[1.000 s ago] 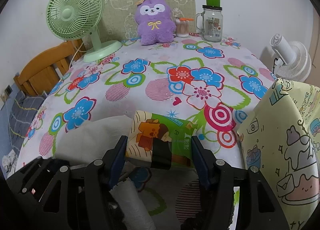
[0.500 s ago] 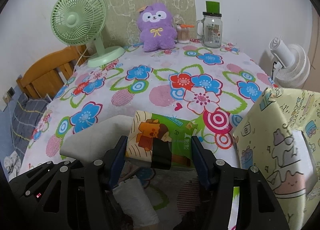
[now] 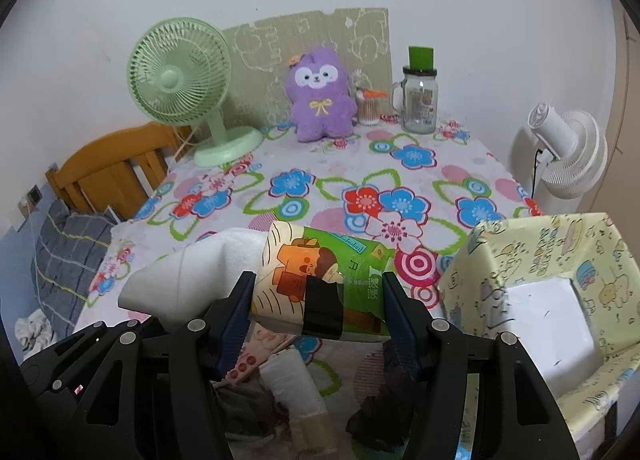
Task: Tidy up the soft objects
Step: 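Grasp the green-orange snack box with the right tool while the left tool grasps the white towel, then carry both items into the yellow-green box and open both tools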
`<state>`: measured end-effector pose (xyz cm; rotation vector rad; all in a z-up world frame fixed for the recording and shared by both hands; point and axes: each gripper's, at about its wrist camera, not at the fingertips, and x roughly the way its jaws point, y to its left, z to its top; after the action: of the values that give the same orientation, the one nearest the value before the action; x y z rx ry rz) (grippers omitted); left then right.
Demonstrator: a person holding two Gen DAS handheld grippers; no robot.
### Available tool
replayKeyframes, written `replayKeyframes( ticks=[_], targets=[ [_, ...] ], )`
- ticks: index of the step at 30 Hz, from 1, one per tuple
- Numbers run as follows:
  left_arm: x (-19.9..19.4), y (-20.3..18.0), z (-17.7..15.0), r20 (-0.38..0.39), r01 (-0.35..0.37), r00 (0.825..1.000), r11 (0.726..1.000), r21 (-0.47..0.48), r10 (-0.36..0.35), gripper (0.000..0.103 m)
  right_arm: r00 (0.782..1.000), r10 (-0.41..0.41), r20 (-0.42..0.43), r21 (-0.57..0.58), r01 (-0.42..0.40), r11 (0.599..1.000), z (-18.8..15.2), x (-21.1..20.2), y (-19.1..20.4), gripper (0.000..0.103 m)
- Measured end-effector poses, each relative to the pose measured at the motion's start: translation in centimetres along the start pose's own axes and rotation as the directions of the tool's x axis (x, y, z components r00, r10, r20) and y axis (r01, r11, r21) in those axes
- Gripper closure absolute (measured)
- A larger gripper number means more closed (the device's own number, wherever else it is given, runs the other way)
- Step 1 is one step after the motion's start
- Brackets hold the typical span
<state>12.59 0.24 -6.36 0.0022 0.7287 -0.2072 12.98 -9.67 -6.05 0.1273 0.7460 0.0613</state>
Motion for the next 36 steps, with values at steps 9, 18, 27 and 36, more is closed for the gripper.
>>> replayKeyframes(
  ticks=[9,18,27,36],
  targets=[
    [-3.1,-1.3,0.4,0.05,-0.009,0.999,1.0,0.001,0.009,0.087,0.999,0.007,0.047,-0.015,-0.006,1.0,0.4,-3.7,-0.3,0.038],
    [-5.3,-3.5,0.3,0.084,-0.002,0.996,1.0,0.014,0.001,0.087,0.997,-0.004,0.082,-0.022,0.006,1.0,0.5,-6.8,-1.7,0.038],
    [-6.3,-6.5,0.2,0.104,0.014,0.994,0.999,0.031,-0.017,0.087,0.994,-0.016,0.105,-0.019,0.018,1.0,0.5,-8.8,-4.3,0.038],
    [-6.1,-10.2,0.2,0.107,0.05,0.993,0.997,0.052,-0.055,0.087,0.992,-0.042,0.121,-0.007,0.043,0.999,0.3,-10.0,-7.8,0.038]
  ],
)
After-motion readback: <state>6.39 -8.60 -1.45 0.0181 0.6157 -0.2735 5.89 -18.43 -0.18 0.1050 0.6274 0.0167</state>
